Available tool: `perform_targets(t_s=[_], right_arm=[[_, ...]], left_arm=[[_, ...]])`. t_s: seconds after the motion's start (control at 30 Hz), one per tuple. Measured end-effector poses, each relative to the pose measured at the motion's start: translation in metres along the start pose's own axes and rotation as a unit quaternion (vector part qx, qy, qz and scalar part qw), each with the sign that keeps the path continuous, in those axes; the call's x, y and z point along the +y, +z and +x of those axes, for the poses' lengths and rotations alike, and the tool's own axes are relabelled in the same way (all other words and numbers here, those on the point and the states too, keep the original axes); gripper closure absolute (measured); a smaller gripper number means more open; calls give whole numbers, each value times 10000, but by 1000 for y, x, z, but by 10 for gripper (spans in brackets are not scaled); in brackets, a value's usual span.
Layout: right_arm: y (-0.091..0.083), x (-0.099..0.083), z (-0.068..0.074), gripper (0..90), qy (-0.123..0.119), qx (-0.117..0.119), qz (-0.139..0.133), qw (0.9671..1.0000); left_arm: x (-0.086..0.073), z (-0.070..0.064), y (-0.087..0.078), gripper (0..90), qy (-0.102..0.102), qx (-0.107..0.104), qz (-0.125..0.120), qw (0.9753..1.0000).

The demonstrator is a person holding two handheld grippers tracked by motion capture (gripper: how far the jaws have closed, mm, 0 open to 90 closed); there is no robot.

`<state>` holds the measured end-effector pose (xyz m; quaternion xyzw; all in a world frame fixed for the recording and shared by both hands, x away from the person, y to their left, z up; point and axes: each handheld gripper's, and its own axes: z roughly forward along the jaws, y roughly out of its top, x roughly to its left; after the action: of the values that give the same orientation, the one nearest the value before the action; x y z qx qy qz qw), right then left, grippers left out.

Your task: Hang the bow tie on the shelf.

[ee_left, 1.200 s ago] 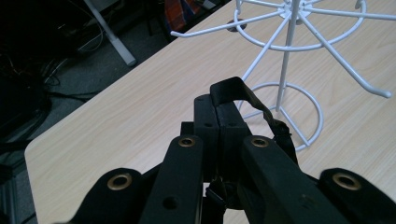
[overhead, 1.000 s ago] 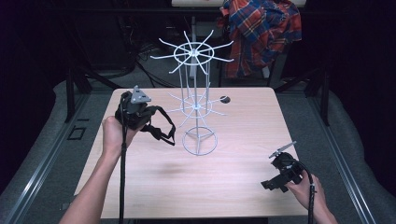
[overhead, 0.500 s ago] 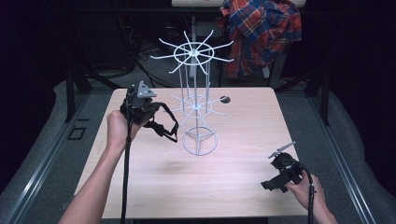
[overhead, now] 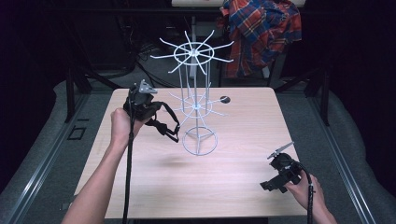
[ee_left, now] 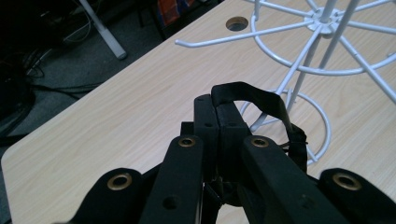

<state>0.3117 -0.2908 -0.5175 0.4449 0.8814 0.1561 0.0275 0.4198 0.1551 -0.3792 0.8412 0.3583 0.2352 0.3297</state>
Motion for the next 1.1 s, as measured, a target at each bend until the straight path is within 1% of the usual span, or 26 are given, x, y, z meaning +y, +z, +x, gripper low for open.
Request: perform_targets(t_s=[0.13,0.17,0.27,0.3,0.33,0.53,0.57,0.63,0.8,0.9,0.93,1.07,1.1], right_arm=[[0,0,-1,32,11,36,-5,10000],[0,0,-1,32,-7,19,39,10000],[1,0,0,32,20,41,9,10000],[0,0,-1,32,0,14,31,10000],[1,0,0,32,22,42,6,10000],[1,0,-1,32,18,33,8,10000],[1,0,0,33,5,18,49,10000],[1,0,0,33,-32,16,79,10000],[2,0,0,33,-3,27,73,10000],[3,-1,-1,34,-14,22,88,10000],[3,-2,-1,34,0,55,74,10000],[2,-3,-1,34,19,26,83,10000],[5,-6,2,34,305,67,-267,9992]], left_arm=[[-1,1,3,891,-62,-2,10,10000],[-2,2,5,891,-80,-11,24,10000],[-3,3,7,891,-132,-33,34,9999],[-3,3,8,891,-136,-44,43,9999],[-4,3,9,891,-128,-39,68,9999],[-9,2,15,891,-182,-117,118,9997],[-11,2,16,890,-212,-153,130,9996],[-12,2,17,890,-194,-143,137,9996],[-15,1,20,888,-235,-195,143,9994],[-18,1,24,887,-279,-272,184,9991],[-19,1,25,886,-277,-285,200,9990],[-20,1,27,886,-272,-301,204,9990],[-20,0,28,886,-280,-321,206,9989]])
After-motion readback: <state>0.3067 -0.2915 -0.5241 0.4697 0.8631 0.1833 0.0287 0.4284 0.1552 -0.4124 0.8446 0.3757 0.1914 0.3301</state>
